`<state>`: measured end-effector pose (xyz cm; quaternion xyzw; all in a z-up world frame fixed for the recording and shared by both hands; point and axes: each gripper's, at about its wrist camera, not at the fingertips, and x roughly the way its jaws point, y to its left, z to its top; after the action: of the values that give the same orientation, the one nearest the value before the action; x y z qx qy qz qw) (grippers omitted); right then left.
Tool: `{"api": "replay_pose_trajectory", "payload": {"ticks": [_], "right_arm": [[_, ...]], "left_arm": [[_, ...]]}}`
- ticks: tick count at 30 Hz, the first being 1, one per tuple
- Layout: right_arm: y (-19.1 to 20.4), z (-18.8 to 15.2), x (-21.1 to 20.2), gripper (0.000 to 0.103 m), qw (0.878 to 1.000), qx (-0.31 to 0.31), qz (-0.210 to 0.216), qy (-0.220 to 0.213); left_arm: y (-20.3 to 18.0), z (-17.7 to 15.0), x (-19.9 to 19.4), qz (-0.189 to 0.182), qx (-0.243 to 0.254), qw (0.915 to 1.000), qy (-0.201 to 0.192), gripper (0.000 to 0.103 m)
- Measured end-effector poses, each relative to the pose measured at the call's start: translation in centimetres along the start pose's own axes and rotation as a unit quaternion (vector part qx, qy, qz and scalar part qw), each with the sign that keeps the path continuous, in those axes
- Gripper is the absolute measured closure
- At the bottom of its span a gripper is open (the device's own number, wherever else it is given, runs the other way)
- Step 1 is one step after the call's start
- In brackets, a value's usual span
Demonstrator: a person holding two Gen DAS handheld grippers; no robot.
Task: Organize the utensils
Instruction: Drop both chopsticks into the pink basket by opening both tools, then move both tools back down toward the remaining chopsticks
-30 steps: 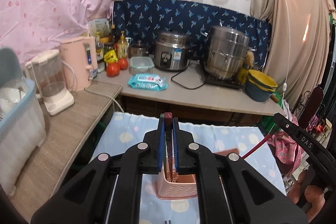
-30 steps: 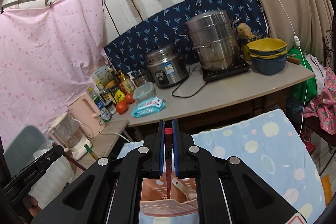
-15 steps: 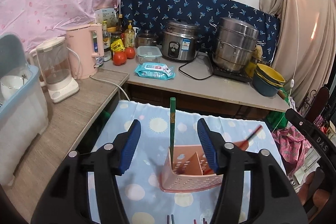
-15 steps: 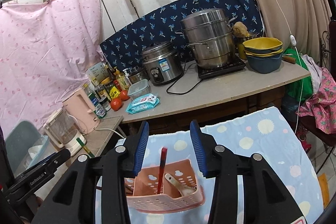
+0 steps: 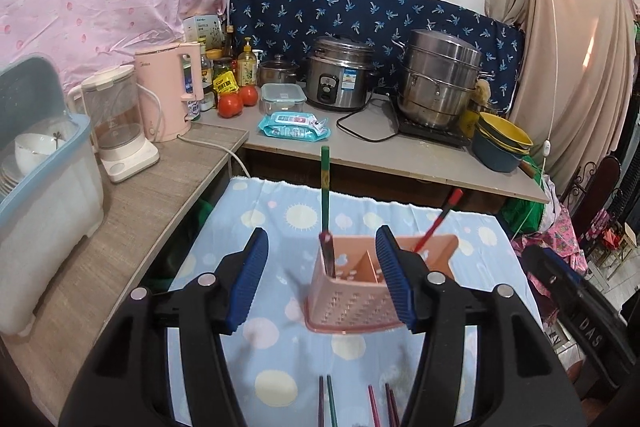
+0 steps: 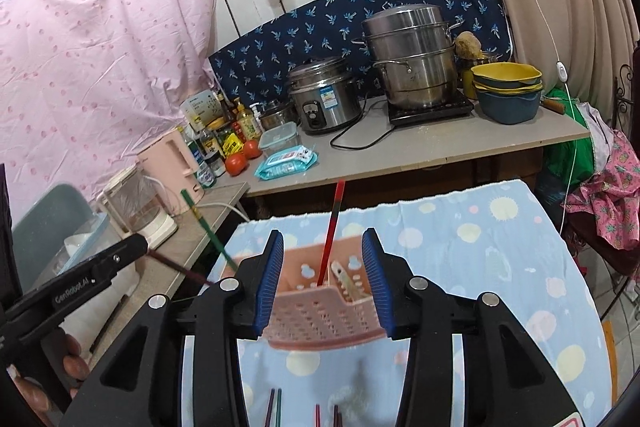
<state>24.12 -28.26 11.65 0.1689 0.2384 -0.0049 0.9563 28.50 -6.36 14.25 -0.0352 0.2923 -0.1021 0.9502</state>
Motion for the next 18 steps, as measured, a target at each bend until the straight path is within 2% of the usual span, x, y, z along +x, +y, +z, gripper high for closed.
{"api": "replay_pose_trajectory", "payload": {"ticks": [11, 18], "right_arm": [[-0.5, -6.8, -4.3, 0.062, 0.999, -0.011, -0.015, 0.04], [-1.1, -12.2, -6.2, 0.062, 0.996, -0.02, -0.033, 0.085]], "left_arm": [[0.6, -5.9, -3.7, -0.006, 0.008, 0.9995, 0.028, 0.05], [1.7, -11.4, -4.7, -0.01, 0.0, 0.9972, 0.074, 0.05]]}}
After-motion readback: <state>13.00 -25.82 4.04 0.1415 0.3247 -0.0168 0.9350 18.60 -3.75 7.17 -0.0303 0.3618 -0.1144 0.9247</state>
